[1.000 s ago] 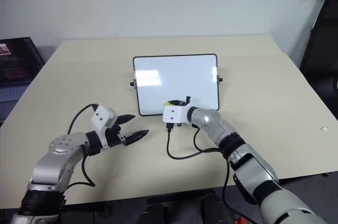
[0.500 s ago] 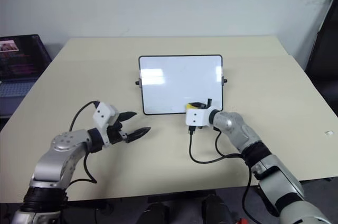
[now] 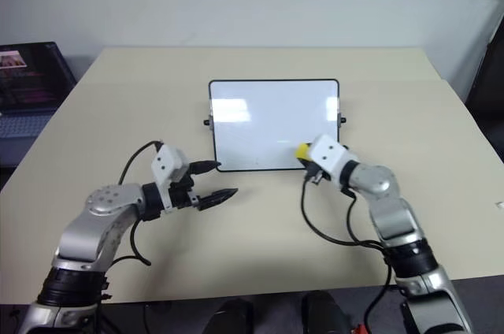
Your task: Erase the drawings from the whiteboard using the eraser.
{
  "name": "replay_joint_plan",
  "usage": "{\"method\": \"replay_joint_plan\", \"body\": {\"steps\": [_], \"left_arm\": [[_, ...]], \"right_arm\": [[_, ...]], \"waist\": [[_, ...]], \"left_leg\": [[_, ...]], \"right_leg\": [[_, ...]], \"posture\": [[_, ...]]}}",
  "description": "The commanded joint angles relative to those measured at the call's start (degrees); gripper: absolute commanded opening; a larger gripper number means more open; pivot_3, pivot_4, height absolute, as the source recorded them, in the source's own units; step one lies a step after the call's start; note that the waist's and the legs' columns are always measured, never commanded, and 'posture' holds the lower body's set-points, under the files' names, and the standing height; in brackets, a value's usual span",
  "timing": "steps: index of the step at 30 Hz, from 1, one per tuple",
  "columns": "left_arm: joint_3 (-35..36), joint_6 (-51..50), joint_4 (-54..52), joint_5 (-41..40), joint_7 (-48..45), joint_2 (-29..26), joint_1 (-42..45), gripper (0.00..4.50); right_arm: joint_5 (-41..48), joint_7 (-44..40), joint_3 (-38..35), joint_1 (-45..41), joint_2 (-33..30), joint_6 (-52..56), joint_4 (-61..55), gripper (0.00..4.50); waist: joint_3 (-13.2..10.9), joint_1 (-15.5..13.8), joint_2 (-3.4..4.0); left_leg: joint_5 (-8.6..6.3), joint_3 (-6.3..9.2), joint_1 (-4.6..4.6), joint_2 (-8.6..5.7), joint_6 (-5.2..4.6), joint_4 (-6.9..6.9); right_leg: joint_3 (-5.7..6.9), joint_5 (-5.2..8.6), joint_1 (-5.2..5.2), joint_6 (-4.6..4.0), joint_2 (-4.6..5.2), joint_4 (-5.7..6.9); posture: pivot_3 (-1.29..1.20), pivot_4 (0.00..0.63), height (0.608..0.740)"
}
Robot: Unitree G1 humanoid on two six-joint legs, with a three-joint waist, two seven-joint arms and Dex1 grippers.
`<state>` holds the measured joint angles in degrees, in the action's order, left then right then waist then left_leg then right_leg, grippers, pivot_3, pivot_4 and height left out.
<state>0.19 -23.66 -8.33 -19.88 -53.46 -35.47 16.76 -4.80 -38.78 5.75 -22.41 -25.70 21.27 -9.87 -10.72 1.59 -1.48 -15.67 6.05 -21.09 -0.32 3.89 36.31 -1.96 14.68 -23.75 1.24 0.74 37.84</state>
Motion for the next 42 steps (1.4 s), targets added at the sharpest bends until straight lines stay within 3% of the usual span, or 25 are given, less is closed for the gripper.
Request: {"method": "replay_joint_plan", "body": {"steps": [1,7,13,26,35,39,42], "left_arm": [[-1.49,-0.55,-4.33,-2.13,-1.56,0.47,2.06,4.50],[-7.83,-1.13,-7.34,-2.40,-6.08,0.82,5.73,4.50],[-12.09,0.00,-3.39,-1.04,-7.25,4.63,11.85,4.50],[-16.19,0.24,0.94,0.99,-9.10,9.16,20.12,4.50],[-15.97,-0.33,-0.23,1.18,-8.58,8.68,19.44,4.50],[-14.62,-0.15,-0.54,1.55,-6.49,8.38,17.87,4.50],[-9.71,0.08,-1.26,2.17,0.35,8.40,14.13,4.50]], "right_arm": [[3.18,1.90,-5.97,4.36,-1.20,5.75,-7.91,1.27],[3.97,11.27,-15.21,14.16,1.91,15.30,-14.12,1.27],[10.27,19.05,-22.86,12.45,10.92,25.72,-15.73,1.27],[15.09,22.87,-24.32,8.87,10.48,29.56,-11.66,1.27],[16.84,24.05,-24.98,7.87,9.92,27.17,-9.01,4.37],[18.07,24.24,-25.48,6.38,10.51,22.29,-9.06,4.44],[18.96,23.48,-23.49,6.37,10.99,17.64,-12.85,4.44]], "waist": [[0.00,0.05,0.00],[0.00,0.09,0.00],[-0.01,0.34,0.01],[-0.01,0.44,0.02],[-0.01,0.36,0.02],[0.00,0.42,0.03],[0.00,0.53,0.04]], "left_leg": [[0.00,-0.01,-0.01,0.00,0.00,-0.08],[-0.01,-0.03,0.00,-0.11,-0.01,-0.22],[0.00,-0.33,0.20,-0.13,-0.01,-0.18],[-0.02,-0.48,0.23,-0.13,-0.06,-0.18],[-0.02,-0.49,0.24,-0.13,-0.06,-0.14],[-0.02,-0.50,0.26,-0.13,-0.06,-0.14],[-0.02,-0.51,0.27,-0.11,-0.06,-0.14]], "right_leg": [[-0.01,0.03,0.00,0.05,0.22,-0.05],[-0.01,0.12,0.00,0.18,0.29,-0.09],[-0.16,0.26,0.03,0.41,0.10,0.01],[-0.25,0.11,0.02,0.16,-0.18,0.07],[-0.24,0.11,0.02,0.16,-0.17,0.12],[-0.25,0.10,0.02,0.15,-0.17,0.14],[-0.28,0.10,0.02,0.15,-0.17,0.15]], "posture": [[0.00,0.150,0.740],[0.00,0.150,0.740],[0.00,0.150,0.740],[0.00,0.150,0.740],[0.00,0.150,0.740],[0.00,0.150,0.740],[0.00,0.150,0.740]]}}
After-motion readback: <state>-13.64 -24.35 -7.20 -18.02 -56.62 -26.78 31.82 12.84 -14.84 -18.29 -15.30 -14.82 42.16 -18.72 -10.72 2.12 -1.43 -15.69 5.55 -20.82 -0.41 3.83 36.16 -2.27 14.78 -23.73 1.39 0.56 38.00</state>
